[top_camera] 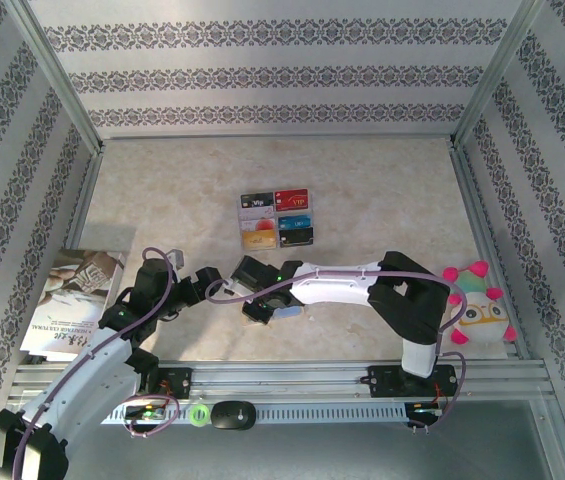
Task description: Take the credit cards out of the card holder
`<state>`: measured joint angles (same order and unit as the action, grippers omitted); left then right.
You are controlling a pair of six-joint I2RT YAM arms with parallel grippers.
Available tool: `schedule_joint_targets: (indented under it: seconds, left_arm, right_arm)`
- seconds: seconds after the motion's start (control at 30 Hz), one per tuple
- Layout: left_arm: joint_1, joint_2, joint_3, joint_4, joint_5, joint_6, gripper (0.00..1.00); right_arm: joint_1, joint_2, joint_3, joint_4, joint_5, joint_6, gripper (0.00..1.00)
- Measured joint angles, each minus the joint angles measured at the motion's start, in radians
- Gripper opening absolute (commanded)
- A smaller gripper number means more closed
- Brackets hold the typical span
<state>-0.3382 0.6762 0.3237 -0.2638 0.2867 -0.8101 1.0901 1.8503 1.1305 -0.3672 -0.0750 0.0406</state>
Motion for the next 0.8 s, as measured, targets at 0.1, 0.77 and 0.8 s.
schedule_joint_targets:
  seconds: [0.1,0.77,0.8]
  left_arm:
    - [0.000,0.004,0.000,0.001,0.017,0.001,0.92]
    - [-0.175,0.222,-0.032,0.160,0.037,-0.014,0.59]
    - [-0.195,0.251,-0.026,0.168,0.029,-0.015,0.57]
  right_arm:
    - [-0.002,0.001,0.000,0.004,-0.004,0.007,0.00]
    - [-0.159,-0.175,-0.275,0.341,-0.168,0.272,0.00]
    - [-0.164,-0.184,-0.289,0.361,-0.179,0.287,0.00]
